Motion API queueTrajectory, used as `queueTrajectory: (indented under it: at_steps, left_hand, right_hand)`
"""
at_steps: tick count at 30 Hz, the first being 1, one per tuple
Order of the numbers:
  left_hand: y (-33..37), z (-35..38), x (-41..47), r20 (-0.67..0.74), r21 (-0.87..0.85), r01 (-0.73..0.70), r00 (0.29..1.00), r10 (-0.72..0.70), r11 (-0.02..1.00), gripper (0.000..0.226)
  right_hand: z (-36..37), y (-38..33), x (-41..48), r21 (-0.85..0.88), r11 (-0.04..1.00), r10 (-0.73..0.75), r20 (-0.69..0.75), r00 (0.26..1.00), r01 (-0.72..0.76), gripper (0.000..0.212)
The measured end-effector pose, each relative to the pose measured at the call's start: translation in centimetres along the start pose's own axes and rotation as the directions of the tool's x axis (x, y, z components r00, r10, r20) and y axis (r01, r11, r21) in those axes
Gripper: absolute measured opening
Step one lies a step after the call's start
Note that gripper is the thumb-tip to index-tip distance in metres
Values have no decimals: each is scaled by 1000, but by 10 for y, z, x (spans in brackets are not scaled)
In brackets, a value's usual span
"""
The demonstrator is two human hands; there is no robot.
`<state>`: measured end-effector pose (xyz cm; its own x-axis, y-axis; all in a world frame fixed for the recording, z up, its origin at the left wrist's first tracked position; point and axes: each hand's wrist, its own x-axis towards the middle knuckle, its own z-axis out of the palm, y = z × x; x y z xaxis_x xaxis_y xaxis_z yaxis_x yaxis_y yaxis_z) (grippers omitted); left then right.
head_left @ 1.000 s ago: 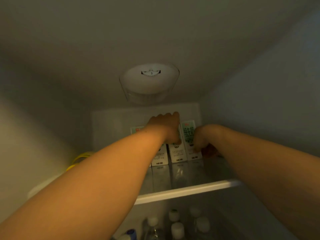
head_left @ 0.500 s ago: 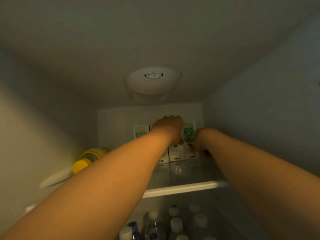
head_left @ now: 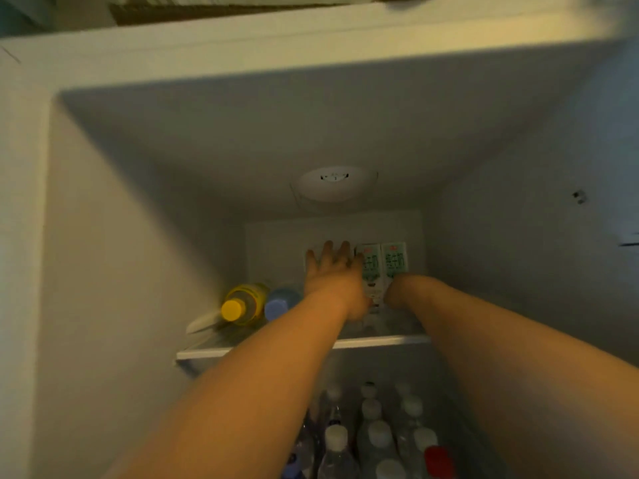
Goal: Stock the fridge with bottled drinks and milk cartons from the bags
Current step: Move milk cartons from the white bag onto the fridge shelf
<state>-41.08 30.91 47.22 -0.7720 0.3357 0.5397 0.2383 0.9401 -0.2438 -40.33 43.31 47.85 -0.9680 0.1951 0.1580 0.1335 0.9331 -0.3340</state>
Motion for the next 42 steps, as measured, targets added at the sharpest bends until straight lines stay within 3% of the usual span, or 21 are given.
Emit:
queueTrajectory:
  at_steps: [3,5,10,15,27,38,42]
  left_hand:
    - [-8,-10,-32,-37,-19,25,999,-26,1000,84]
    - [-17,-19,-52,-22,-18,63,998,-63,998,81]
    - [-35,-50,-102,29,-42,172,985,-171,984,79]
    - [-42,-80,-165,60,-55,193,980,-189,980,79]
    - [-43,-106,-347,-16,-106,168,985,-170,980,69]
    - [5,-95,-510,8,-284,189,981,-195,940,67]
    - [36,-79,-577,98,-332,263,965,-244,906,71]
  right_hand:
    - [9,-10,-8,-1,995,-98,-27,995,98,45]
    - [11,-12,-17,47,993,-109,-67,992,112,58]
    - [-9,-16,-93,51,983,-172,-100,980,178,70]
    - [-7,-18,-141,-41,975,-224,-154,962,220,82]
    - [32,9,-312,-66,891,-450,-274,850,450,53]
    - [105,40,-449,41,803,-552,-325,768,594,52]
    - [150,71,-509,-19,772,-605,-327,726,636,59]
